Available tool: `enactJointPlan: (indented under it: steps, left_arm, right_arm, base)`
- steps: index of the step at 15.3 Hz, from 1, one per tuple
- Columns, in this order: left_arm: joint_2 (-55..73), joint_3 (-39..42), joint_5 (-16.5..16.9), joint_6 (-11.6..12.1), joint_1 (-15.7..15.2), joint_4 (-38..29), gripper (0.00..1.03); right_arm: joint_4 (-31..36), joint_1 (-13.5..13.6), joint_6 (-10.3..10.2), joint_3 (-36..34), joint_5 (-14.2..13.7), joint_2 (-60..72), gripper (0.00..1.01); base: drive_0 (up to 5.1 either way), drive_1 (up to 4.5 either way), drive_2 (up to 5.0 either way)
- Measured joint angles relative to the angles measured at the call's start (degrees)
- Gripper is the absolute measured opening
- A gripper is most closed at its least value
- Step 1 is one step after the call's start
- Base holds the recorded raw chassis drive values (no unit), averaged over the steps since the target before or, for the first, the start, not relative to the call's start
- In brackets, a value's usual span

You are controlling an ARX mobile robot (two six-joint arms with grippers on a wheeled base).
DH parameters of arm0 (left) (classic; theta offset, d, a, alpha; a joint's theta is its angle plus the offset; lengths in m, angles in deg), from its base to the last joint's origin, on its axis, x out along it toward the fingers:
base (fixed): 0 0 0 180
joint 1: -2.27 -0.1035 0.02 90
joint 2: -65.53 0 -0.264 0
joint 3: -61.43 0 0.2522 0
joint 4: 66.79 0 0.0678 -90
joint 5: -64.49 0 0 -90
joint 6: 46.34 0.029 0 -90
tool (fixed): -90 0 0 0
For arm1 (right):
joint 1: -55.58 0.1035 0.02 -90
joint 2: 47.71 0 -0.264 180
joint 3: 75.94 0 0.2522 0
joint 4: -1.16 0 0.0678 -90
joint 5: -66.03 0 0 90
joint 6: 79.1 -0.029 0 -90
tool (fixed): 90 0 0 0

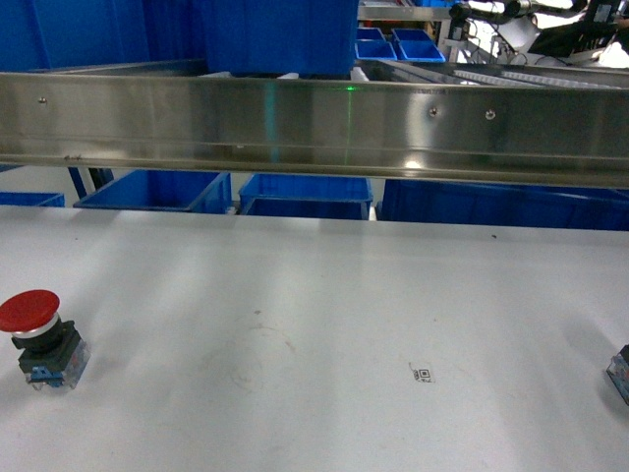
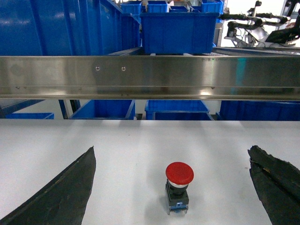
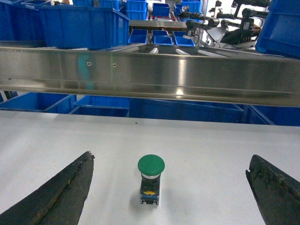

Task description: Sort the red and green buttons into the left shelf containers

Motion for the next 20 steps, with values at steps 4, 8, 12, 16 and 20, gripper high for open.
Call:
enactJointPlan:
  steps: [4,8,12,16,20]
  left_arm:
    - [0.0,0.0,0.0,0.0,0.0,0.0,0.98]
    - [0.0,0.0,0.0,0.0,0.0,0.0,0.98]
    - [0.0,0.0,0.0,0.0,0.0,0.0,0.98]
    - [0.0,0.0,0.0,0.0,0.0,0.0,0.98]
    - [0.0,0.0,0.0,0.0,0.0,0.0,0.98]
  right_arm:
    - [0.0,0.0,0.0,0.0,0.0,0.0,0.98]
    - [0.0,0.0,0.0,0.0,0.0,0.0,0.98]
    - [0.0,0.0,0.0,0.0,0.0,0.0,0.98]
    - [0.0,0.0,0.0,0.0,0.0,0.0,0.98]
    - [0.0,0.0,0.0,0.0,0.0,0.0,0.98]
  base:
    - [0.0,0.00,0.0]
    - [0.0,0.00,0.0]
    - [0.0,0.00,0.0]
    - [0.0,0.00,0.0]
    - [0.0,0.00,0.0]
